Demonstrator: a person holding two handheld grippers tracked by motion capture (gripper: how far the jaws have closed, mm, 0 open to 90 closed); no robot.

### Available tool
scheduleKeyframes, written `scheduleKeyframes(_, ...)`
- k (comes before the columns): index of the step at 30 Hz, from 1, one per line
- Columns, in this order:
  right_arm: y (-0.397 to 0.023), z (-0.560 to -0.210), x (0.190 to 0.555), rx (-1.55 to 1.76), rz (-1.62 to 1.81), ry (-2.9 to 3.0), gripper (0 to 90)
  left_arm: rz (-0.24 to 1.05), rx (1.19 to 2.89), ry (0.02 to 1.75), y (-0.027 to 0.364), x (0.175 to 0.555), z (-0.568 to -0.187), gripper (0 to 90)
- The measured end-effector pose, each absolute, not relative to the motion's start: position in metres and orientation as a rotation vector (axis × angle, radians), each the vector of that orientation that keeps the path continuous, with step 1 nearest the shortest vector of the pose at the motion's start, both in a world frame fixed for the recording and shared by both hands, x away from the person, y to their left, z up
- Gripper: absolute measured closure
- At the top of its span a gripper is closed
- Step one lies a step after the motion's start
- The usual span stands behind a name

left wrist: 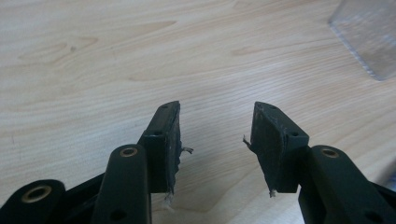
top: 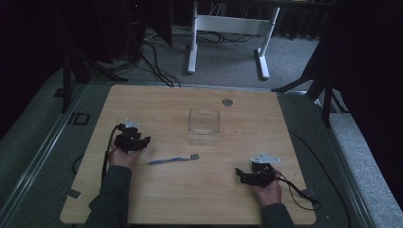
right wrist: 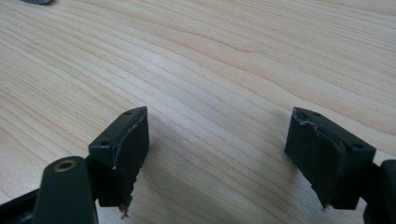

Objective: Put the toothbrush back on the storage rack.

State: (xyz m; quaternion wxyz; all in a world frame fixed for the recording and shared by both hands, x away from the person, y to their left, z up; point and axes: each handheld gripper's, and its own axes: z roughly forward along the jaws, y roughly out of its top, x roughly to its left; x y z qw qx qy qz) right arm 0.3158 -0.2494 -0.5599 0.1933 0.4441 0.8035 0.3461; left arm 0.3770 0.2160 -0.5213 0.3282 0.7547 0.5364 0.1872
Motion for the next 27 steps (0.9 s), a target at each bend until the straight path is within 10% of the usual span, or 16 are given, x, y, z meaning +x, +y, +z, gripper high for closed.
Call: scheduleKeyframes(27, -0.249, -0.560, 0.316, 1.246, 0.971, 2.255, 21.3, 0.477, 2.042, 1.187, 0.191, 0.368, -0.485, 55.2)
